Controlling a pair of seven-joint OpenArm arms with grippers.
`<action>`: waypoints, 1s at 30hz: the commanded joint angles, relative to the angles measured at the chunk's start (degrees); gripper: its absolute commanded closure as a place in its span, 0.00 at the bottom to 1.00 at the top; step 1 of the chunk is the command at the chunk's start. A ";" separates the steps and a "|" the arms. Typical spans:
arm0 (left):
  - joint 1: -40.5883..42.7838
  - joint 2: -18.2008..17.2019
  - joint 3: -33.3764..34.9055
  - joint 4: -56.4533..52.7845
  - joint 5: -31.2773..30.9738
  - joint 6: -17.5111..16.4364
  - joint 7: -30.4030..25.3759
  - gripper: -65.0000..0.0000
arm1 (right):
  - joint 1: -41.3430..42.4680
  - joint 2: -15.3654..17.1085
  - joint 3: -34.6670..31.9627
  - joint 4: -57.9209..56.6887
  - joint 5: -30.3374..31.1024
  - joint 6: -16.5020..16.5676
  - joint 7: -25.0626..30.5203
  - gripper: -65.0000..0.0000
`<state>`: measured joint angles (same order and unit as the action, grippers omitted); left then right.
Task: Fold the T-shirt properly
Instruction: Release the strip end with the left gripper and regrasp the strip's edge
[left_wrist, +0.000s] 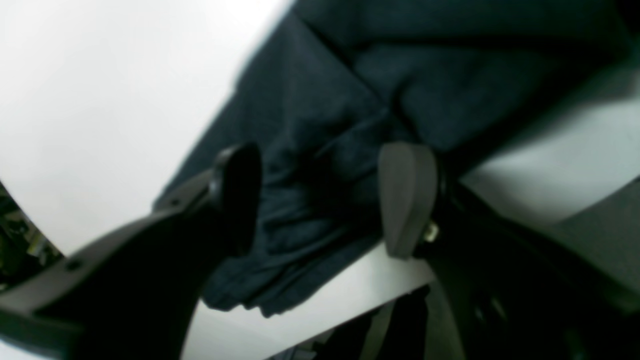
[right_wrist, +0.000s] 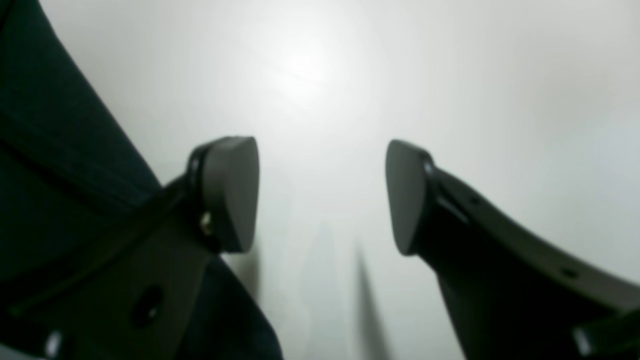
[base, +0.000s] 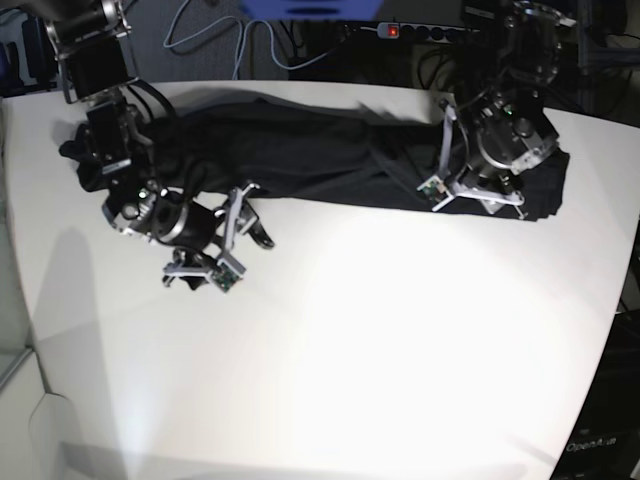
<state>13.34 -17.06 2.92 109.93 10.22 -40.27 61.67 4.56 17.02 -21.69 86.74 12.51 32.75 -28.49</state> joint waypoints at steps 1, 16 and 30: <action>-0.55 -0.39 -0.15 0.88 -0.15 0.27 -0.61 0.45 | 1.11 0.35 0.20 0.87 0.63 -0.09 1.46 0.39; 0.59 -0.39 -0.41 0.97 -4.11 0.27 -0.61 0.45 | 1.03 0.26 0.11 0.87 0.63 -0.09 1.37 0.39; -0.29 -0.13 -0.59 -6.68 -4.11 0.27 -3.43 0.45 | 0.32 0.26 0.11 0.87 0.63 -0.09 1.46 0.39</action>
<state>13.13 -16.97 2.50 102.76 6.13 -40.25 58.54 3.79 16.99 -21.78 86.67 12.51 32.75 -28.45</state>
